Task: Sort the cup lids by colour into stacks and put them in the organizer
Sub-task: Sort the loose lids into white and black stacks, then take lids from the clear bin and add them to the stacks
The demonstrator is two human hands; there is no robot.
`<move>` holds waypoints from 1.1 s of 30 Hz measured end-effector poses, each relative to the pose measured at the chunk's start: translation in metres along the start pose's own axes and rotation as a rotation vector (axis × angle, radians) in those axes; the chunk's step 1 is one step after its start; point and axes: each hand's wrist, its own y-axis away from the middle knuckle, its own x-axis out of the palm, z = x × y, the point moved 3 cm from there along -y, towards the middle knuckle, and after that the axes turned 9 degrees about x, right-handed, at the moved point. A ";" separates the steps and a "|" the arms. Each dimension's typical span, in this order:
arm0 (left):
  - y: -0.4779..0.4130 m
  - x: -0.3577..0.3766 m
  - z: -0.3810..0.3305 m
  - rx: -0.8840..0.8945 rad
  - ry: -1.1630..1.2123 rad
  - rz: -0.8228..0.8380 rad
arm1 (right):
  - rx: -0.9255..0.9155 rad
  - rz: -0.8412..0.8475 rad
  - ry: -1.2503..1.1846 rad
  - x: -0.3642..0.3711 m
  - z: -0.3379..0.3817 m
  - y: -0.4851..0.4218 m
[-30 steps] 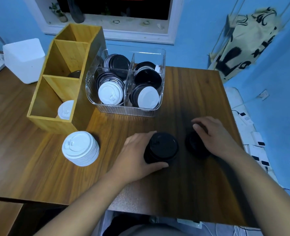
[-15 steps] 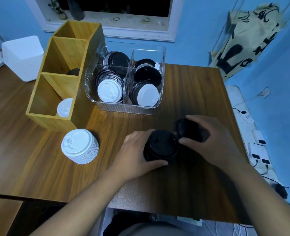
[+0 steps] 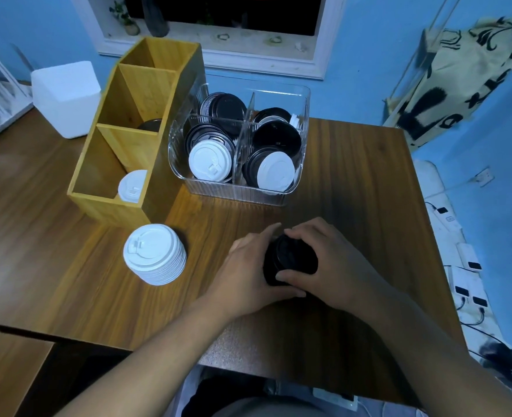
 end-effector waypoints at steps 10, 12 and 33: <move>0.007 -0.005 -0.009 0.059 0.018 -0.027 | -0.033 -0.011 -0.022 0.013 -0.003 0.003; 0.020 -0.017 -0.013 0.088 -0.027 -0.077 | -0.048 -0.054 -0.061 0.020 -0.008 0.012; 0.012 -0.013 0.000 0.087 -0.318 -0.254 | 0.209 -0.263 -0.383 0.009 -0.061 0.013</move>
